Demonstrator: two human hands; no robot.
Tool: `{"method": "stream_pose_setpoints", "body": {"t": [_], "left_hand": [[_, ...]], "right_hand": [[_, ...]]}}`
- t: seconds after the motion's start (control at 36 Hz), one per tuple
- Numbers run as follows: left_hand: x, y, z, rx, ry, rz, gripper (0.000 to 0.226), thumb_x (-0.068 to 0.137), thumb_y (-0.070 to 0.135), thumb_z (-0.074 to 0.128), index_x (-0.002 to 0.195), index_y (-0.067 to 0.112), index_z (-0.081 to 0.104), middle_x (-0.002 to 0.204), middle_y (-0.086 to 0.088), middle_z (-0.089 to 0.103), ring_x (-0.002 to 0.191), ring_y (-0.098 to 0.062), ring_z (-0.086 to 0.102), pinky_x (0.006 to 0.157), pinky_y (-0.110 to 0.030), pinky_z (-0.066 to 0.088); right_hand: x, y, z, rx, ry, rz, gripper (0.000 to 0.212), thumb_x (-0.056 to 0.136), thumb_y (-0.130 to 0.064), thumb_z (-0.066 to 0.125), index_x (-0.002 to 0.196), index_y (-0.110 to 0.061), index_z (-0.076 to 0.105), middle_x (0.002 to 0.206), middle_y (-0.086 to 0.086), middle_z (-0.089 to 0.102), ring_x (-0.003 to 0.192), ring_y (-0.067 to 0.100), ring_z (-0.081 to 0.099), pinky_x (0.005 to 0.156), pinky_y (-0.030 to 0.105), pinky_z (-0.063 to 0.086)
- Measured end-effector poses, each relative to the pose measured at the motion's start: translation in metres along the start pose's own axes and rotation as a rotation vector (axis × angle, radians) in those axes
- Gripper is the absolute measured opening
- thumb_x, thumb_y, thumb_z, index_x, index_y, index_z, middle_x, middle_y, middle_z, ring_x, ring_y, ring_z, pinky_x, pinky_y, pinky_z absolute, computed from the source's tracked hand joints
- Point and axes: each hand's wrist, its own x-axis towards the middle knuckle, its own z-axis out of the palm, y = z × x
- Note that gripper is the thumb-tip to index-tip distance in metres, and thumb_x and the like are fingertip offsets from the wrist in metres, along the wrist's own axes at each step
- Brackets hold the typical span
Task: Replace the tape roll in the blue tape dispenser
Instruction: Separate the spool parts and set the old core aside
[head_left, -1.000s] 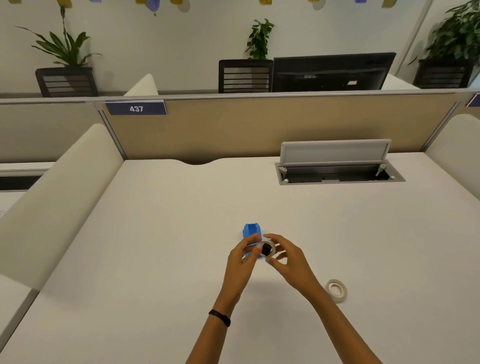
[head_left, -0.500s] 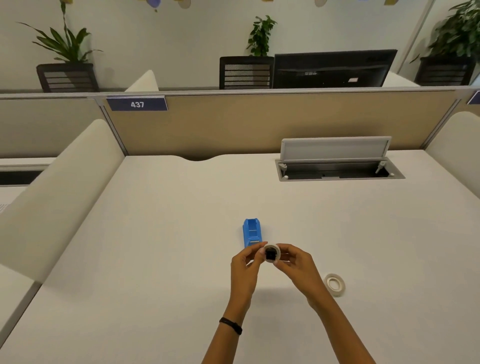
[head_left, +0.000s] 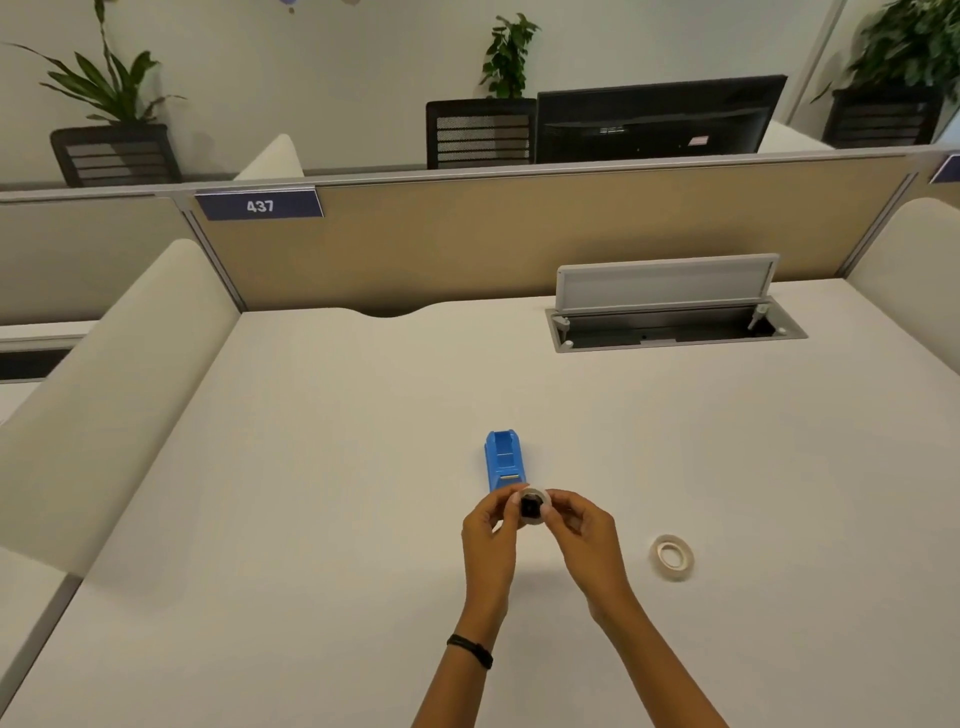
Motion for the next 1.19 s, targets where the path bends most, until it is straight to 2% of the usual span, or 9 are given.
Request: {"method": "stream_pose_setpoints", "body": {"t": [0.17,0.33,0.5,0.64,0.81,0.89,1.03,1.11,1.19], "left_hand": [[0.001,-0.005,-0.002,0.004,0.051,-0.023,0.019,0.093,0.016,0.051,0.09,0.026,0.067,0.094,0.005,0.07,0.09,-0.015,0.068,0.071,-0.017,0.056],[0.0,-0.013,-0.003,-0.002,0.098,-0.065,0.022,0.093,0.012,0.051,0.088,0.024,0.069,0.094,-0.002,0.072,0.092,-0.022,0.067,0.082,-0.032,0.056],[-0.001,-0.02,-0.004,-0.011,0.123,-0.11,0.022,0.093,0.01,0.051,0.086,0.023,0.067,0.087,-0.001,0.07,0.08,-0.014,0.068,0.065,-0.015,0.055],[0.0,-0.028,-0.005,-0.017,0.123,-0.138,0.018,0.093,0.013,0.052,0.101,0.01,0.068,0.096,-0.008,0.07,0.088,-0.021,0.068,0.073,-0.02,0.058],[0.0,-0.028,-0.006,-0.039,0.124,-0.116,0.017,0.092,0.014,0.052,0.1,0.012,0.067,0.093,-0.005,0.07,0.081,-0.014,0.068,0.068,-0.014,0.056],[0.001,-0.029,-0.007,-0.048,0.115,-0.113,0.018,0.092,0.016,0.052,0.099,0.012,0.068,0.094,-0.006,0.071,0.085,-0.018,0.068,0.072,-0.018,0.057],[0.001,-0.03,-0.011,-0.038,0.107,-0.092,0.019,0.092,0.017,0.053,0.101,0.01,0.068,0.093,-0.007,0.072,0.086,-0.022,0.069,0.075,-0.021,0.057],[0.001,-0.031,-0.012,-0.029,0.103,-0.1,0.016,0.091,0.017,0.054,0.098,0.016,0.069,0.093,-0.004,0.072,0.087,-0.02,0.069,0.073,-0.021,0.057],[0.001,-0.032,-0.013,-0.03,0.105,-0.112,0.015,0.091,0.016,0.054,0.1,0.017,0.066,0.096,-0.003,0.071,0.088,-0.019,0.069,0.072,-0.02,0.057]], "right_hand": [[-0.001,0.008,0.013,-0.012,0.037,0.046,0.022,0.086,-0.02,0.058,0.107,-0.012,0.063,0.103,0.004,0.067,0.093,0.015,0.064,0.074,0.012,0.049],[-0.002,0.013,0.022,-0.032,0.055,0.069,0.017,0.087,-0.016,0.058,0.102,-0.013,0.066,0.097,0.005,0.069,0.091,0.018,0.065,0.083,0.026,0.052],[-0.003,0.021,0.028,-0.034,0.07,0.121,0.013,0.087,-0.019,0.058,0.097,-0.016,0.065,0.094,0.004,0.068,0.087,0.018,0.064,0.085,0.031,0.052],[-0.004,0.023,0.028,-0.073,0.059,0.118,0.011,0.087,-0.02,0.057,0.098,-0.02,0.06,0.098,0.003,0.064,0.09,0.02,0.062,0.086,0.032,0.052],[-0.001,0.023,0.025,-0.153,0.02,0.043,0.024,0.087,-0.013,0.057,0.111,-0.013,0.056,0.109,0.004,0.059,0.091,0.014,0.057,0.076,0.016,0.047],[-0.002,0.02,0.023,-0.208,-0.048,-0.065,0.028,0.087,-0.006,0.056,0.106,-0.025,0.052,0.109,-0.001,0.055,0.086,0.007,0.057,0.064,0.005,0.047],[-0.002,0.019,0.022,-0.313,-0.144,-0.148,0.047,0.083,-0.005,0.061,0.094,-0.047,0.042,0.11,-0.004,0.05,0.093,0.008,0.054,0.069,-0.001,0.044],[0.001,0.024,0.021,-0.343,-0.131,-0.14,0.031,0.083,-0.011,0.062,0.103,-0.032,0.052,0.115,0.005,0.057,0.094,0.011,0.057,0.067,0.002,0.047],[0.004,0.031,0.019,-0.382,-0.13,-0.132,0.029,0.082,-0.014,0.064,0.111,-0.015,0.057,0.116,0.008,0.059,0.093,0.012,0.059,0.068,0.004,0.048]]}}
